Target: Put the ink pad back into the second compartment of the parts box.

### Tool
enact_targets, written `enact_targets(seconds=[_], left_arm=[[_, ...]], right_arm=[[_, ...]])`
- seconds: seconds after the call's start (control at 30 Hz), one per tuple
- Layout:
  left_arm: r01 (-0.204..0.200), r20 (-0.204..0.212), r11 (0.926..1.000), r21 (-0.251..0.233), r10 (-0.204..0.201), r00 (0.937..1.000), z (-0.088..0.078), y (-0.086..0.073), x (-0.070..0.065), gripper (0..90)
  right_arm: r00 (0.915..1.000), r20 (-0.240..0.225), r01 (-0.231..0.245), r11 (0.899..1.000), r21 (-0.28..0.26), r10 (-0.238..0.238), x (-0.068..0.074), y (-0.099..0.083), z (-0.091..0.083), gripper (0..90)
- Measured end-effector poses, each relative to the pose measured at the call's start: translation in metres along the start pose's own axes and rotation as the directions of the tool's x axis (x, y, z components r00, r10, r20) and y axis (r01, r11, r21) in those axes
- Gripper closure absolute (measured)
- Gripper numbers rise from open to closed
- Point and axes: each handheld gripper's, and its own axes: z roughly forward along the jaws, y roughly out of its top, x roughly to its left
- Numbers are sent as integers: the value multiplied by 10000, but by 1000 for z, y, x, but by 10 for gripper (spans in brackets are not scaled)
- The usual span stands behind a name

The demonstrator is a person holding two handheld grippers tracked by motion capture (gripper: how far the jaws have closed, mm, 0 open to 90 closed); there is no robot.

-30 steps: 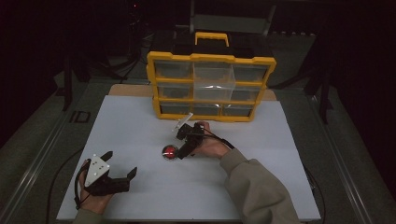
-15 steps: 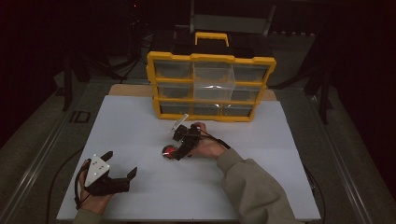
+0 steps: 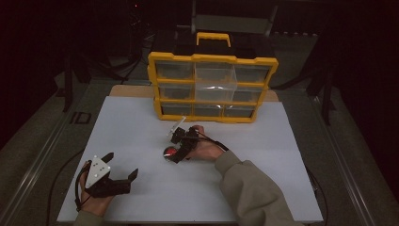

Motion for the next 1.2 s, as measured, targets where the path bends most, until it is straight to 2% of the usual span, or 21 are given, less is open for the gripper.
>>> enact_targets(seconds=[0.07, 0.1, 0.13, 0.17, 0.2, 0.33, 0.37, 0.43, 0.6, 0.63, 0.83, 0.9, 0.93, 0.97, 1.0, 1.03, 1.07, 1.13, 1.17, 1.2], left_arm=[[-7, 4, 10000, 7, 7, 10000, 0, 0, 0, 1], [-11, 11, 10000, 6, 11, 10000, 0, 0, 0, 1], [-16, 12, 10000, 11, 16, 10000, 0, 0, 0, 1], [-17, 10, 10000, 12, 17, 10000, 0, 0, 0, 1], [-8, 6, 10000, 8, 8, 10000, 0, 0, 0, 1], [-22, 12, 10000, 22, 22, 10000, 0, 0, 0, 1], [-24, 14, 10000, 29, 24, 10000, 0, 0, 0, 1], [-26, 15, 10000, 27, 26, 10000, 0, 0, 0, 1], [-20, 9, 10000, 20, 20, 10000, 0, 0, 0, 1], [-17, 11, 10000, 19, 17, 10000, 0, 0, 0, 1], [-11, -5, 10000, 23, 11, 10000, 0, 0, 0, 1], [-14, -3, 10000, 19, 14, 10000, 0, 0, 0, 1], [-16, -5, 10000, 20, 16, 10000, 0, 0, 0, 1], [-13, -7, 10000, 19, 13, 10000, 0, 0, 0, 1], [-8, -16, 10000, 25, 8, 10000, 0, 0, 0, 1], [11, -21, 10000, 13, -11, 10000, 0, 0, 0, 1], [10, -27, 10000, 13, -10, 10000, 0, 0, 0, 1], [-1, -24, 10000, 27, 1, 10000, 0, 0, 0, 1], [-15, -16, 10000, 26, 15, 10000, 0, 0, 0, 1], [-22, -15, 10000, 34, 22, 10000, 0, 0, 0, 1]], right_arm=[[10000, -3, -48, 10000, -20, 48, 1, 0, 3, 80], [9999, -53, 106, 9999, 60, -105, 0, 0, 4, 80], [9999, -52, -146, 9999, -28, 146, 2, 0, 5, 80], [9999, -53, 91, 10000, 39, -91, 1, 0, 6, 80], [9999, -106, -40, 9999, 99, 41, 2, 1, 6, 80], [9997, -176, 152, 9997, 175, -149, 4, 2, 9, 80], [9998, -187, 25, 9999, 121, -23, 5, 2, 10, 80], [9995, -256, 213, 9994, 276, -206, 4, 2, 12, 80], [9994, -306, -124, 9994, 332, 134, 7, 2, 18, 83], [9995, -314, 37, 9994, 343, -26, 6, 2, 18, 84], [9992, -322, 247, 9990, 374, -235, 6, 4, 18, 96], [9994, -332, 147, 9991, 391, -134, 7, 4, 18, 99], [9987, -367, 375, 9985, 387, -361, 7, 5, 18, 123], [9992, -373, 153, 9990, 417, -138, 10, 5, 17, 133], [9986, -371, 384, 9984, 409, -369, 8, 5, 17, 142], [9989, -384, 268, 9988, 419, -252, 10, 6, 17, 151], [9986, -390, 387, 9981, 489, -368, 9, 6, 17, 163], [9992, -369, 168, 9985, 527, -148, 12, 7, 16, 191], [9987, -400, 343, 9976, 606, -319, 12, 7, 15, 204], [9988, -394, 302, 9978, 583, -280, 12, 8, 15, 216]])
